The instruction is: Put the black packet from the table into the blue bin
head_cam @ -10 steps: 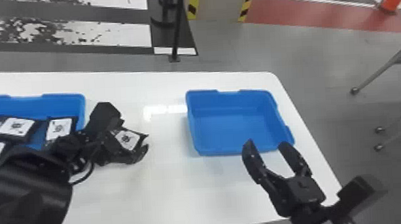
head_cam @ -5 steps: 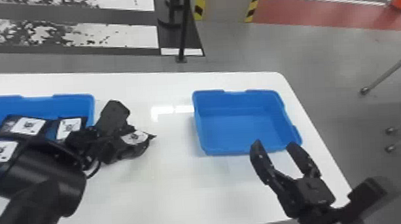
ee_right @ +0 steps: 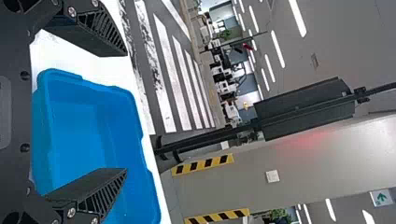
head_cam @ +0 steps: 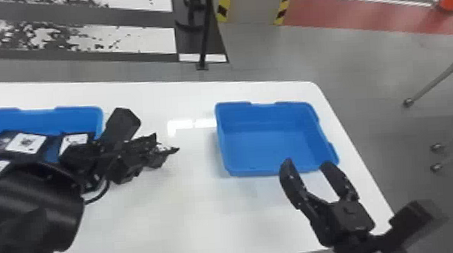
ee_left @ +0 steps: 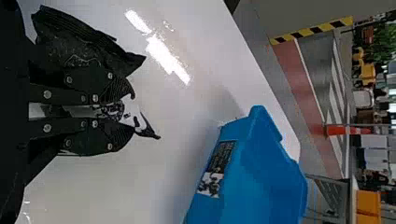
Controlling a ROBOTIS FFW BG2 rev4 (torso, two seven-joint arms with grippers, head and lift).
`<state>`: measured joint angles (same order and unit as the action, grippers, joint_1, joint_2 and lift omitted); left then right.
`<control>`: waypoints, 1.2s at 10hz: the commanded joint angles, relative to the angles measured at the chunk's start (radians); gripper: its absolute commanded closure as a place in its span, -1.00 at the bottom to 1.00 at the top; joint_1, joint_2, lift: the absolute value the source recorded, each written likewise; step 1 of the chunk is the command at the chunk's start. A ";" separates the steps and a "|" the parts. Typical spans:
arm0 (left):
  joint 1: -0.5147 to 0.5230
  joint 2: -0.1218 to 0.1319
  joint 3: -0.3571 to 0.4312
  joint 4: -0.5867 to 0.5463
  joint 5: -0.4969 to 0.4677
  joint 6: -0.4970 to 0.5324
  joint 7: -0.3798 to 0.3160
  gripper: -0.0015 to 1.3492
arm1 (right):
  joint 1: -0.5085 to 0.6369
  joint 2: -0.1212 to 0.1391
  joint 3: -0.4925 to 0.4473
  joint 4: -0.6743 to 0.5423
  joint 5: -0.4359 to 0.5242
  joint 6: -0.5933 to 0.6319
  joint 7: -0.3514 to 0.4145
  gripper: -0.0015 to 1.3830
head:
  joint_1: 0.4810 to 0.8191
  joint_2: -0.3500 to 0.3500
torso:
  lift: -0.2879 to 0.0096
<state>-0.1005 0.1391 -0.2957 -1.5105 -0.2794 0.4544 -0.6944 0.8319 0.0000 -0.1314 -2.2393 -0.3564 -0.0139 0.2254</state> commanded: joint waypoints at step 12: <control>0.260 -0.006 0.489 -0.373 -0.072 0.157 -0.059 -0.17 | 0.003 0.001 0.006 -0.003 -0.003 0.002 -0.001 -0.81 | 0.27 0.25 | 0.20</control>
<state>0.1494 0.1380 0.1969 -1.8645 -0.3659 0.5952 -0.7529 0.8344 0.0000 -0.1256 -2.2421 -0.3590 -0.0133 0.2243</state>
